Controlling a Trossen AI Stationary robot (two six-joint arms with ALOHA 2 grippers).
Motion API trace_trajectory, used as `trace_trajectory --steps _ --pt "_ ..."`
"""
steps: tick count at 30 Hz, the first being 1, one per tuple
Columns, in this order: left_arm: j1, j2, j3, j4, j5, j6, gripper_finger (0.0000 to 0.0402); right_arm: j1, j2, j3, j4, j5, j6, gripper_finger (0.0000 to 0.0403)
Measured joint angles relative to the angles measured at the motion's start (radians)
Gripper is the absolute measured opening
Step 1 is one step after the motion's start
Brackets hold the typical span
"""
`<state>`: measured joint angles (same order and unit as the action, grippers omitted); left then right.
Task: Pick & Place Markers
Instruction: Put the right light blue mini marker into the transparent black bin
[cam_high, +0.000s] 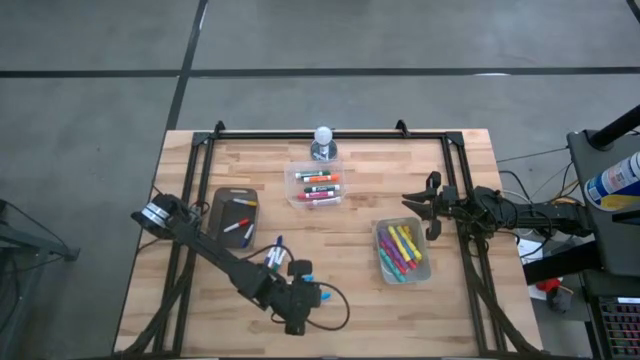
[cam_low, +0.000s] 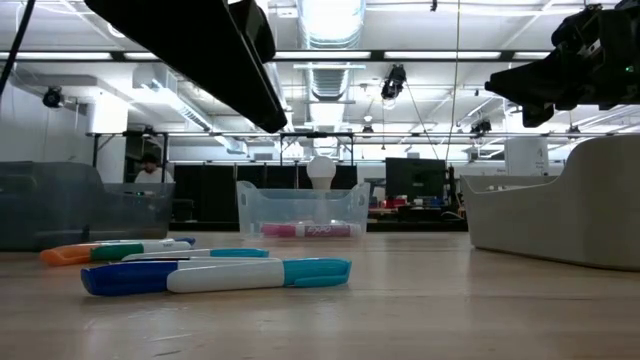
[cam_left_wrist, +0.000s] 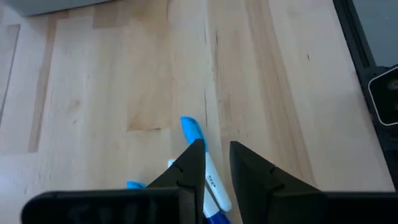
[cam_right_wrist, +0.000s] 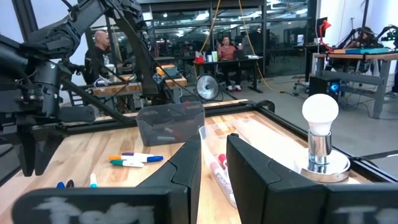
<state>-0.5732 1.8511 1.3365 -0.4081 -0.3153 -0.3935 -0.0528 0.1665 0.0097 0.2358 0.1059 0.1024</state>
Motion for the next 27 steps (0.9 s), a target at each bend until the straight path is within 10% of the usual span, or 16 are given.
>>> trace_trajectory --steps 27 --pt "0.033 0.0 -0.116 0.088 0.117 -0.037 0.0068 0.0 0.001 0.0 0.0 0.0 0.001 0.0068"
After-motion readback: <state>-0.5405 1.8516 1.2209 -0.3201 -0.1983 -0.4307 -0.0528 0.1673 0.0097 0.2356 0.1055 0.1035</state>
